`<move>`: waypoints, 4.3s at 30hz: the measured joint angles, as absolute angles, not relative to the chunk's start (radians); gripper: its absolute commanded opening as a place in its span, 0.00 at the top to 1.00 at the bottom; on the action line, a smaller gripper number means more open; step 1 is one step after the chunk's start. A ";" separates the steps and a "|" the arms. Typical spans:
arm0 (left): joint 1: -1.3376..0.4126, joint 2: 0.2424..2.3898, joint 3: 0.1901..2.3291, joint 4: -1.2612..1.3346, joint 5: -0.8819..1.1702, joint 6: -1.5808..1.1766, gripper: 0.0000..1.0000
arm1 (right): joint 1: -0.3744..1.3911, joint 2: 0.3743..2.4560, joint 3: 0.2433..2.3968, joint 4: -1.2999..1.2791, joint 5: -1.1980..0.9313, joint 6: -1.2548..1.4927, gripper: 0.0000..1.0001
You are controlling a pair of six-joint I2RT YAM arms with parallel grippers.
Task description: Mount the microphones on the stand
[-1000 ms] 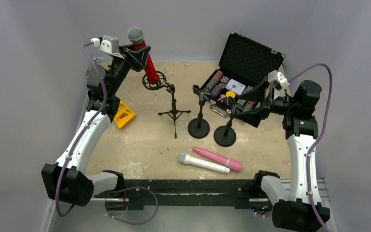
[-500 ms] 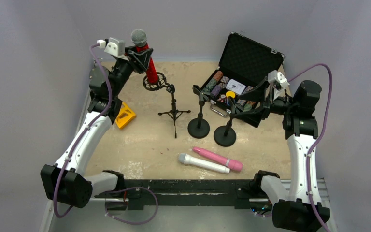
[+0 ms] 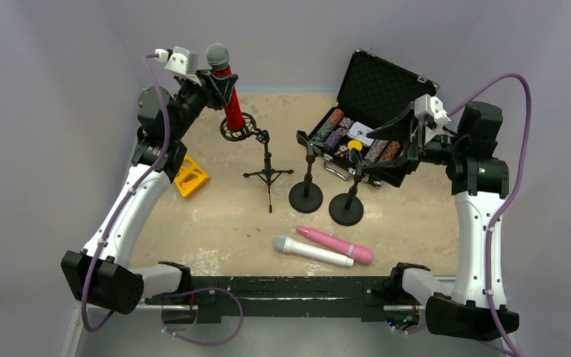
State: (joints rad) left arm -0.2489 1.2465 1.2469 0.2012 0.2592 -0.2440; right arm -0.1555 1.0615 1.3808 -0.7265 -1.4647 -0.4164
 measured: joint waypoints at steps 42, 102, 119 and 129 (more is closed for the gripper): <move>-0.242 1.145 1.087 0.371 0.117 -0.323 1.00 | 0.373 1.352 1.847 -1.024 -1.110 -0.628 0.07; -0.227 1.193 1.124 0.235 0.130 -0.384 1.00 | 0.947 1.731 1.530 -0.109 -0.009 -1.365 1.00; -0.223 1.303 1.171 0.029 0.246 -0.380 1.00 | 0.949 1.719 1.493 -0.046 0.006 -1.341 1.00; -0.224 1.282 1.071 0.060 0.283 -0.387 1.00 | 0.949 1.719 1.480 -0.021 0.010 -1.324 1.00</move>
